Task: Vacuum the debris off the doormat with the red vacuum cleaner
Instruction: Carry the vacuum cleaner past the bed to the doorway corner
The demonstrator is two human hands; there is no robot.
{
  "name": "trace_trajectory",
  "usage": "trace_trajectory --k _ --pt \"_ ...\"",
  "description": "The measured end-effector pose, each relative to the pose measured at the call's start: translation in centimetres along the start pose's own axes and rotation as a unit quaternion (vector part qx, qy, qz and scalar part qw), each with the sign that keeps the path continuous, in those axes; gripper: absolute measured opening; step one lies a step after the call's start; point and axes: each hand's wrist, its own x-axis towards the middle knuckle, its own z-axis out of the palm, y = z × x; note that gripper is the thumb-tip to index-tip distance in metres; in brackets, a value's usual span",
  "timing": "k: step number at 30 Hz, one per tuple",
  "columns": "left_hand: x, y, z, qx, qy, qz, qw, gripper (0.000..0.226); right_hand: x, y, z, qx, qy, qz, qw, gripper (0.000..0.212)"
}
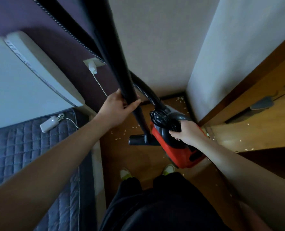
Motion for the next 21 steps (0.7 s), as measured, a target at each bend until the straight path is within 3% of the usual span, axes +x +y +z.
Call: trace_trajectory --k 11,16,19,21 --pt "-15.3 -1.3 -2.0 -0.037 0.134 -0.083 0.987 0.026 -6.4 -7.6 2.6 -0.128 -0.088 -0.101 0.983 0.028" --pt "-23.2 -2.8 -2.5 -0.076 0.204 -0.089 0.972 0.032 -11.0 -11.2 6.2 -0.172 -0.088 -0.16 0.968 0.032" --pt "-28.4 -4.0 -3.1 -0.121 0.241 -0.09 0.959 0.023 -13.6 -13.3 8.2 -0.176 -0.108 -0.194 0.959 0.036" --pt "-31.9 -4.4 -3.2 -0.166 0.266 -0.095 0.945 0.016 -15.4 -14.5 9.5 -0.18 -0.121 -0.209 0.953 0.027"
